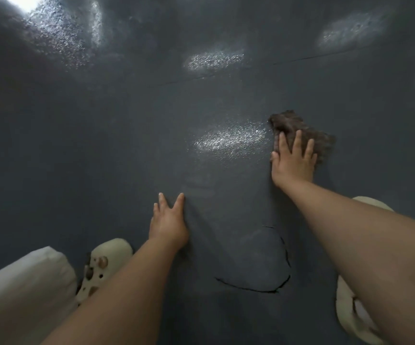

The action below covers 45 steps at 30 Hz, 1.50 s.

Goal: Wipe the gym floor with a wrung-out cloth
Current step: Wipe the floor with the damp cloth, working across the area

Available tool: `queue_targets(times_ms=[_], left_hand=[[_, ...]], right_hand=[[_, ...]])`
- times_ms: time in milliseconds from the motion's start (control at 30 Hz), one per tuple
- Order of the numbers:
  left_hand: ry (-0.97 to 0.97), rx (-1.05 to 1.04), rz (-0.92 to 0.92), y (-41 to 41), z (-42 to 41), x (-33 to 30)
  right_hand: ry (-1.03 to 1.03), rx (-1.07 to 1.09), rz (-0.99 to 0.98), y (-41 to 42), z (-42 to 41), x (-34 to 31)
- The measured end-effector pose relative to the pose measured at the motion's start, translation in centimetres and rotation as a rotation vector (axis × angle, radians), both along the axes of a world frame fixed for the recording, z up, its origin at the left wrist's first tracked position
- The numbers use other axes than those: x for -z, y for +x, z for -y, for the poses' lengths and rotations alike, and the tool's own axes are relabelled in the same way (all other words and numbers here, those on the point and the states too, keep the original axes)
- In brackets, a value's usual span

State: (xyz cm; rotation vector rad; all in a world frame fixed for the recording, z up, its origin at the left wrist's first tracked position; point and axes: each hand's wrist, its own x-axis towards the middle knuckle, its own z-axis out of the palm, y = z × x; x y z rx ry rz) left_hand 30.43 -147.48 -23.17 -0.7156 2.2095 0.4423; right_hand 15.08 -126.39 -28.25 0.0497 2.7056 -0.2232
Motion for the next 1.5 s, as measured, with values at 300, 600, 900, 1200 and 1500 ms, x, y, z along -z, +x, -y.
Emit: queue_targets(times_ms=[300,600,900,1200,1500], left_hand=[[0.071,-0.157,-0.299,3.1,0.8,0.6],[-0.011,-0.179,-0.194,6.8,2.8,0.4],[-0.072,-0.177,-0.176,5.8,5.6,0.7],[-0.149,-0.361,-0.286,6.9,8.9,1.0],[-0.231,-0.291,-0.379,6.9,9.7,1.0]], right_hand=[[-0.119,-0.422,0.038,11.9,10.5,-0.1],[-0.179,-0.916,-0.023,15.1,10.2,1.3],[-0.097,-0.177,-0.103,3.9,10.7,0.8],[-0.238,-0.574,0.005,13.8,20.6,0.1],[-0.601,-0.802,-0.05,14.5,20.2,-0.4]])
